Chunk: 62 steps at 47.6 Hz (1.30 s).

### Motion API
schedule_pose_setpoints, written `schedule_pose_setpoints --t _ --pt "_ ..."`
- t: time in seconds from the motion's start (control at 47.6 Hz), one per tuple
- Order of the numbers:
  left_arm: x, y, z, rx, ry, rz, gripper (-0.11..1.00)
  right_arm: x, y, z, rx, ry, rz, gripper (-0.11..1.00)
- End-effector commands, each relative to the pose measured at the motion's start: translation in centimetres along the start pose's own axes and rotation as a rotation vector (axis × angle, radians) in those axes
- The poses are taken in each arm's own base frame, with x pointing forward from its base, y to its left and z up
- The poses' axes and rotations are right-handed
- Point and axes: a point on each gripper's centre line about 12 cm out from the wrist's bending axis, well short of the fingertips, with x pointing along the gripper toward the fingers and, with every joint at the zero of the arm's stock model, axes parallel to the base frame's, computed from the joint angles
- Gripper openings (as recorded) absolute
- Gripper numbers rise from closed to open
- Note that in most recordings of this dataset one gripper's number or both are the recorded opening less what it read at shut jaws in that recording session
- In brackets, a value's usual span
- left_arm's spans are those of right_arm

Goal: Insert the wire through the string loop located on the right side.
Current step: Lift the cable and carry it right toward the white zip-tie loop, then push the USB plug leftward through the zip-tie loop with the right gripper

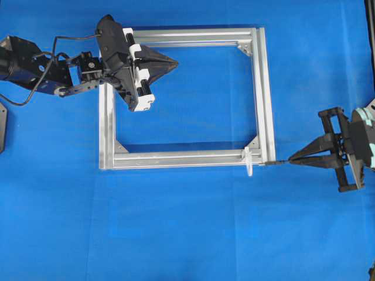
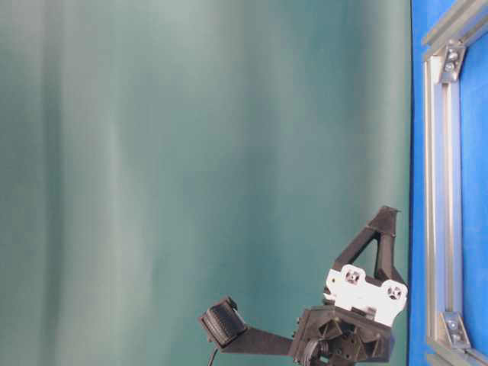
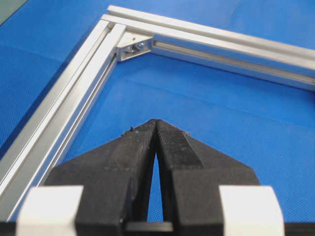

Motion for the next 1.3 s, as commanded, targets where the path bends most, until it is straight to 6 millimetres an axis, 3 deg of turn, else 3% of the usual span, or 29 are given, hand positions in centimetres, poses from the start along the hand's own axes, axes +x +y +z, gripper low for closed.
schedule_pose_setpoints --t 0.0,1.281 --pt "0.0 -0.37 1.52 0.003 -0.046 -0.011 0.0 0.28 -0.02 0.71 0.005 -0.024 -0.005 -0.04" --pt "0.03 -0.37 1.57 0.003 -0.047 -0.011 0.0 0.44 -0.06 0.66 0.005 -0.02 -0.009 -0.04"
